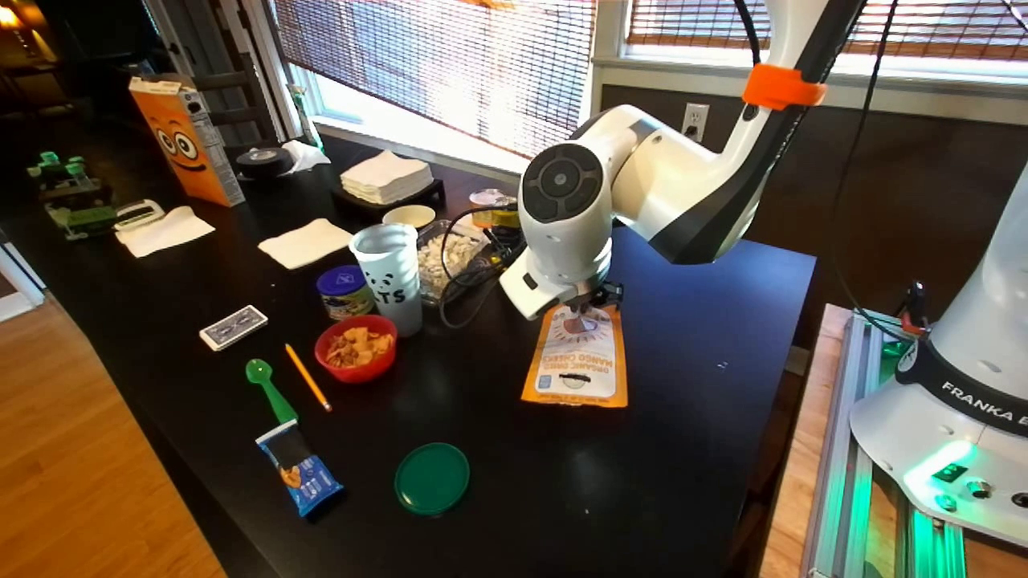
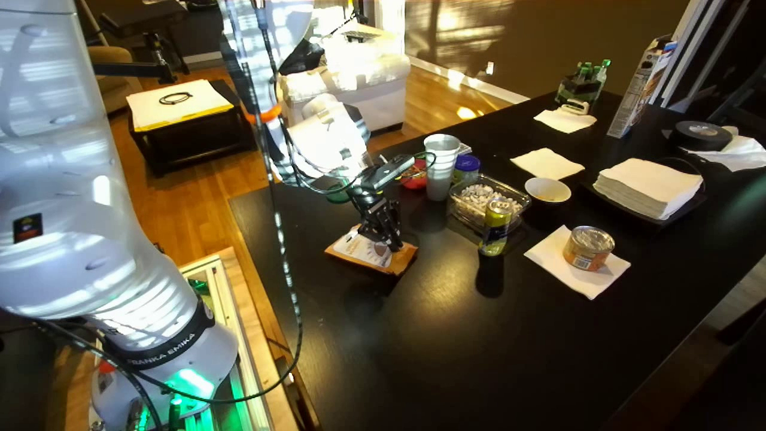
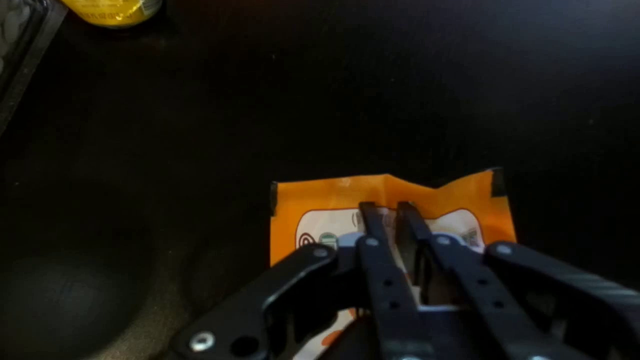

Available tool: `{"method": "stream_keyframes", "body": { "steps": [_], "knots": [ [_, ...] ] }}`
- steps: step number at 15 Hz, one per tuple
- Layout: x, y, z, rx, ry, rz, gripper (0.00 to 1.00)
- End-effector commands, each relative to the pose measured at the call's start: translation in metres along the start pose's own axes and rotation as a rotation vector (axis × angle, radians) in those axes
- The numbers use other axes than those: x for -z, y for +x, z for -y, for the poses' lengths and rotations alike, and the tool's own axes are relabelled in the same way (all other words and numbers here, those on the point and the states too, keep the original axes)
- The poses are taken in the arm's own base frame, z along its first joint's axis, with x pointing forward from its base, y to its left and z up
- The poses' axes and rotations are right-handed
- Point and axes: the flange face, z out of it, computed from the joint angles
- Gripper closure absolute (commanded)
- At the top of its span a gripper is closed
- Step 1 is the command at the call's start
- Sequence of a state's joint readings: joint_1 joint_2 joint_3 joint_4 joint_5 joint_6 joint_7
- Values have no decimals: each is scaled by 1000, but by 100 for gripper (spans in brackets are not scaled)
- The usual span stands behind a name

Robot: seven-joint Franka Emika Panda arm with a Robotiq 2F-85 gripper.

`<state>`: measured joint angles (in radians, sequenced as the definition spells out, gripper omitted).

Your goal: Pour the contents out of the white packet

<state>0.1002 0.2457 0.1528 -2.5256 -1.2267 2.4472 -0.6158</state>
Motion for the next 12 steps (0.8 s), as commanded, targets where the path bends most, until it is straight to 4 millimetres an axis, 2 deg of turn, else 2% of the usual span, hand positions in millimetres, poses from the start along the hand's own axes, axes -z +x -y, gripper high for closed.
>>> {"method": "stream_keyframes", "body": {
  "steps": [1,4,6,9,12],
  "knots": [
    [-5,-1,-5,19,-18,-14,100],
    [-5,-3,-3,27,0,0,100],
    [8,-10,2,44,38,79,100],
    [47,-32,13,39,112,260,100],
    [92,-46,11,31,164,434,100]
  ]
}}
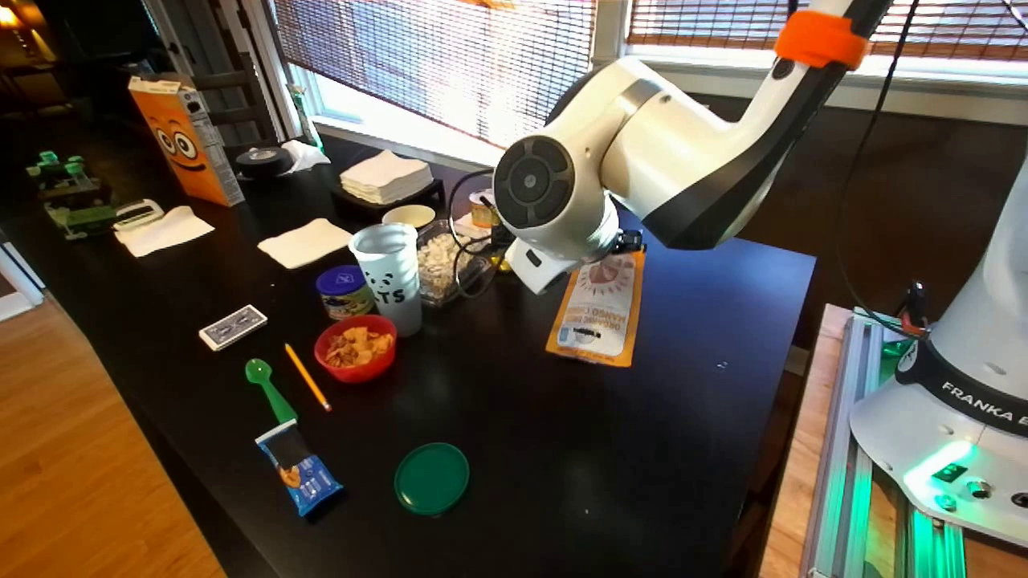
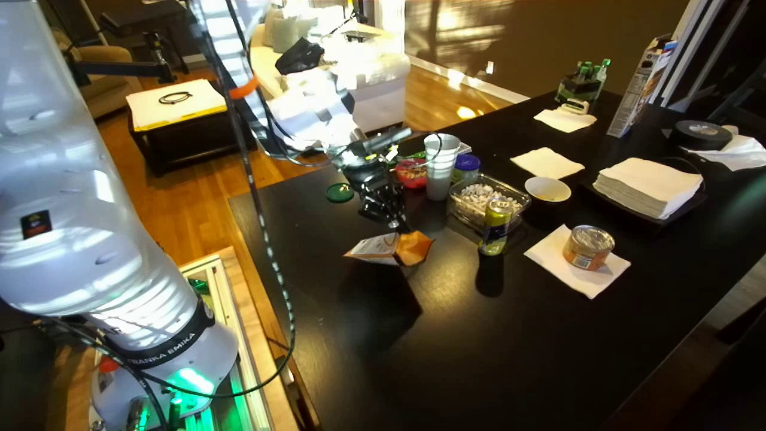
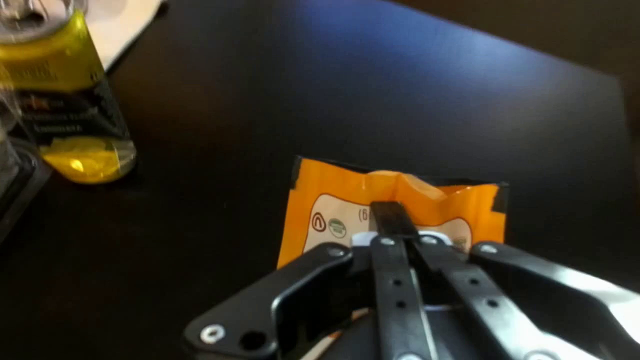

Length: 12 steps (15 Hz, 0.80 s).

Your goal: Pour the contents out of the white packet

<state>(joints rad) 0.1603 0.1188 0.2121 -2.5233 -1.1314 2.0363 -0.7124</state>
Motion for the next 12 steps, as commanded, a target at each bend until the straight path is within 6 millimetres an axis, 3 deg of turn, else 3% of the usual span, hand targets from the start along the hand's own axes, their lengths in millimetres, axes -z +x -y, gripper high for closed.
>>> {"method": "stream_keyframes", "body": {
  "steps": [1,5,12],
  "knots": [
    [54,-35,14,-6,35,179,100],
    [85,-53,18,-22,27,306,100],
    [70,-50,18,-40,-1,255,100]
  ]
}}
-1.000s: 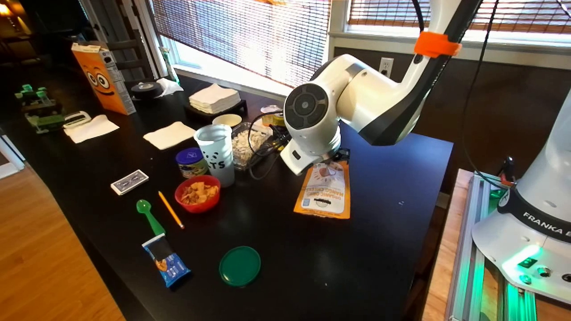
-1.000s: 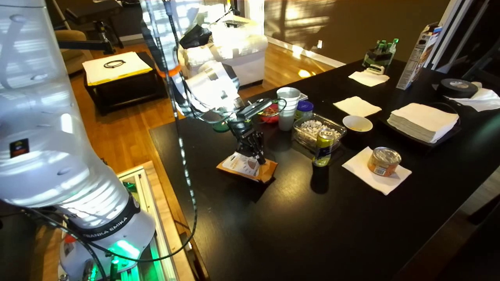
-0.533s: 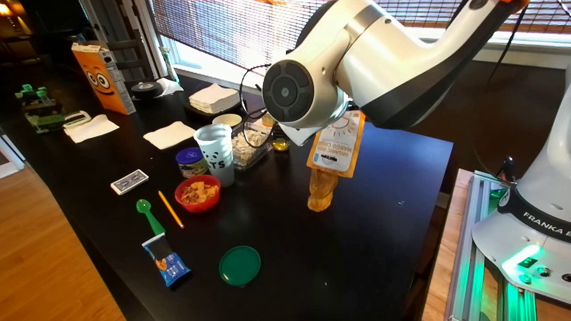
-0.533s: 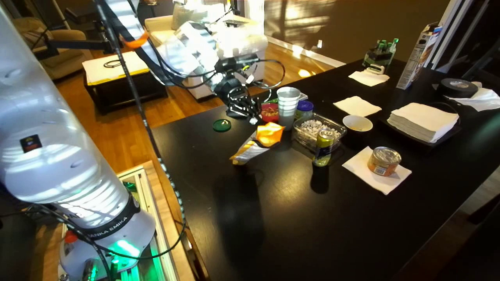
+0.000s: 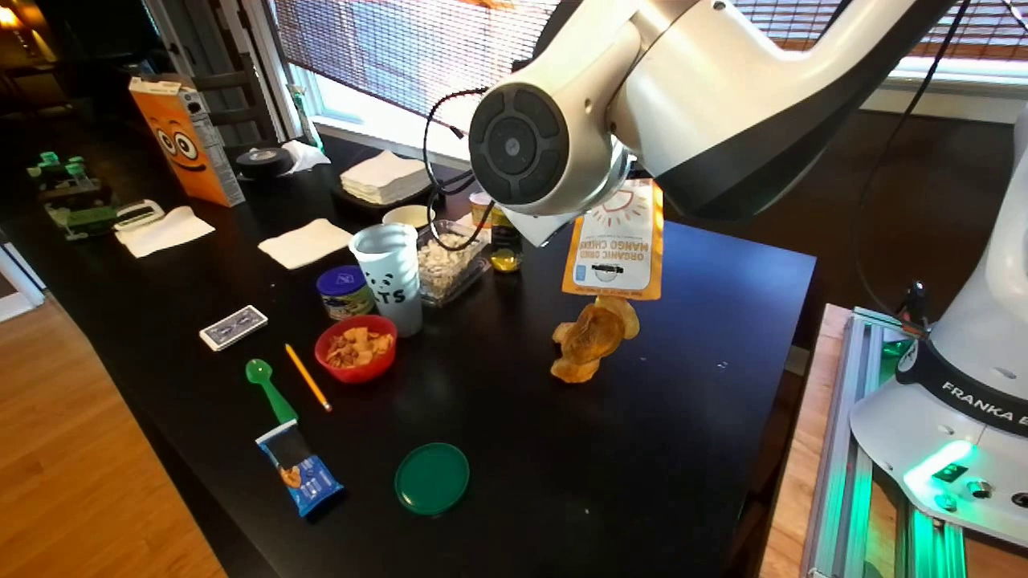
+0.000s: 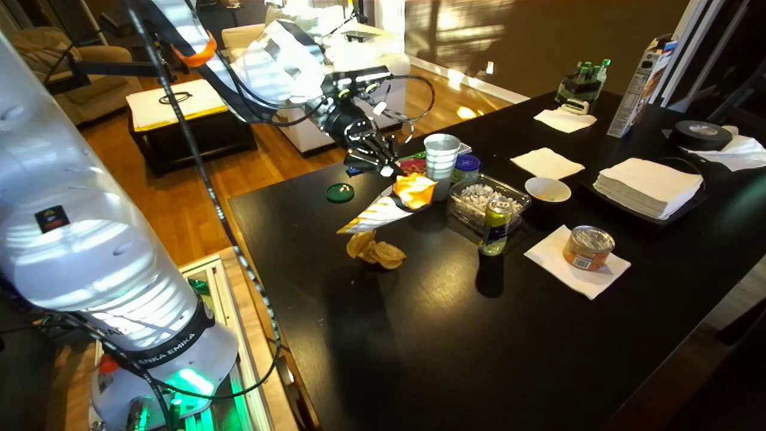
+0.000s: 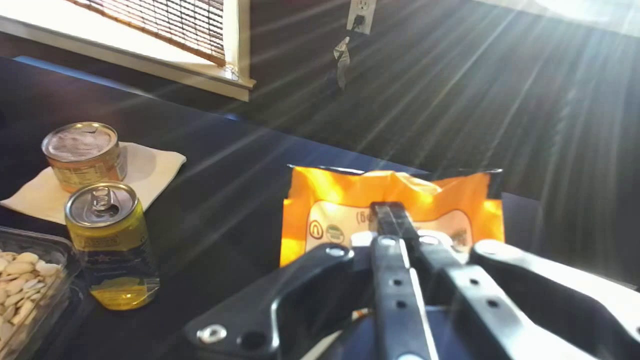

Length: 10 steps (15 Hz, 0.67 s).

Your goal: Pour the contents out of the white packet

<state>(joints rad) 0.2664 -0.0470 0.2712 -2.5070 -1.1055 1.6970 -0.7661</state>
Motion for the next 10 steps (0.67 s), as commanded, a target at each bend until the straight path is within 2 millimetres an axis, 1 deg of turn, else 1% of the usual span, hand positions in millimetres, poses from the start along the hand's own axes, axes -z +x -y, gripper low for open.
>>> {"method": "stream_keyframes", "body": {
  "steps": [1,6,10],
  "knots": [
    [-6,-2,3,-8,-12,-9,100],
    [-9,-10,10,-16,15,6,100],
    [-15,-21,17,-33,57,38,100]
  ]
}}
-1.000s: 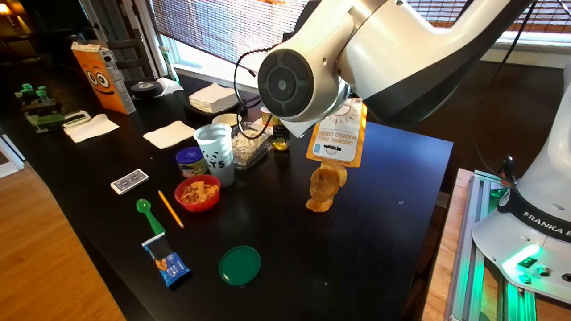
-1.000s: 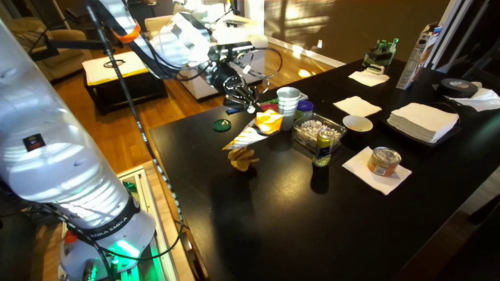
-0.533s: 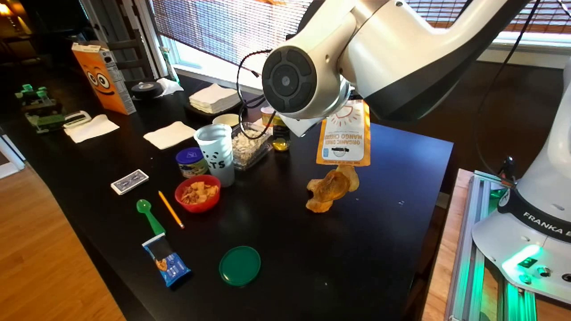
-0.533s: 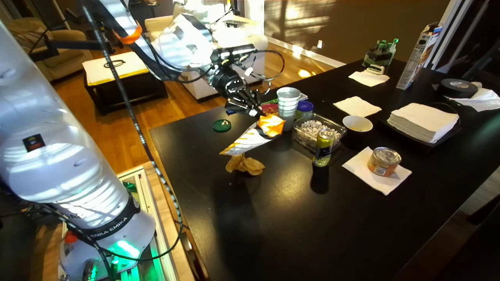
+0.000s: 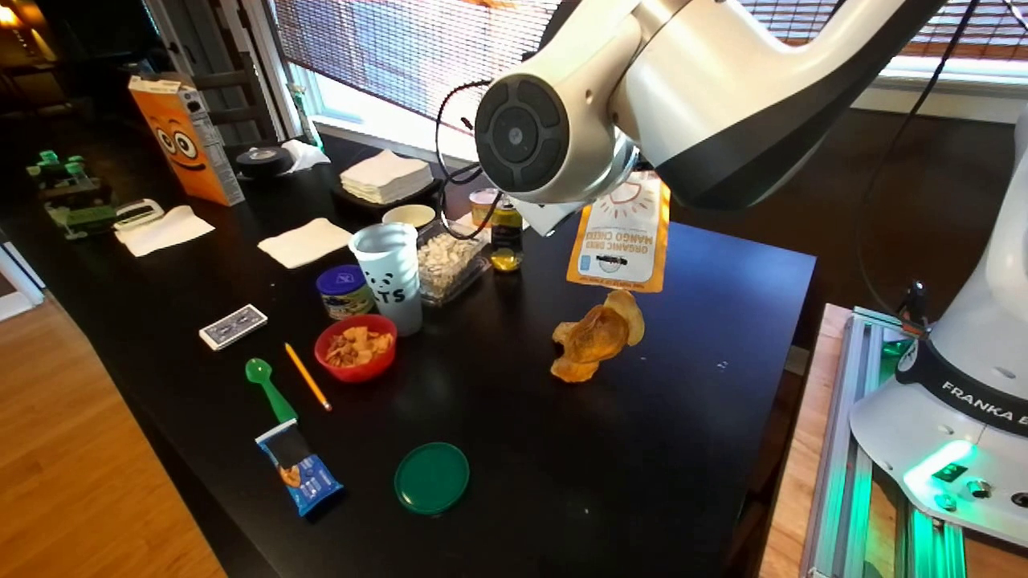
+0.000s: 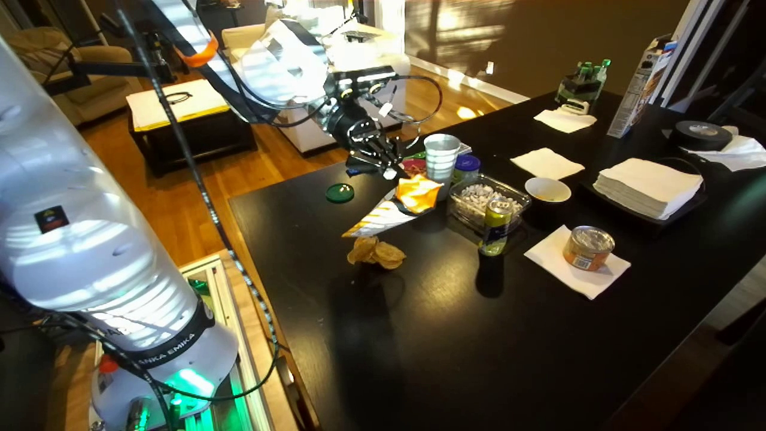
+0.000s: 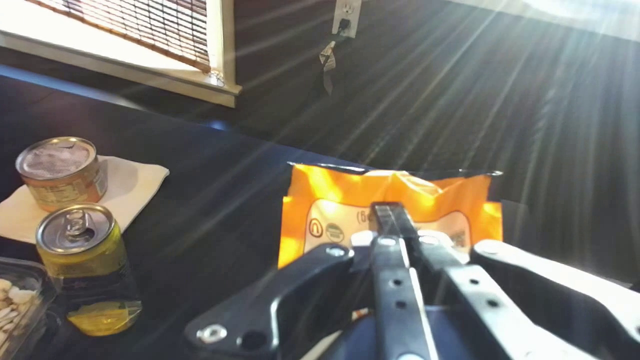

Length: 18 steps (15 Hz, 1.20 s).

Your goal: Pour the contents out of the white packet

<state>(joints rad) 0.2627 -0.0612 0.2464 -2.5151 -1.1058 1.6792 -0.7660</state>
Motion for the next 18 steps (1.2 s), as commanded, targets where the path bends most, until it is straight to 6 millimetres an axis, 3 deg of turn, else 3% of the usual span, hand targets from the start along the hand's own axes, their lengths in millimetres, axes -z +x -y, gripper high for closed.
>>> {"method": "stream_keyframes", "body": {
  "steps": [1,10,12,16,18],
  "knots": [
    [-5,-17,15,-23,33,38,100],
    [-5,-56,27,-206,13,-67,100],
    [-4,-51,16,-165,33,-30,99],
    [-7,-55,19,-180,49,-43,100],
    [-7,-62,15,-199,-17,-129,100]
  ]
}}
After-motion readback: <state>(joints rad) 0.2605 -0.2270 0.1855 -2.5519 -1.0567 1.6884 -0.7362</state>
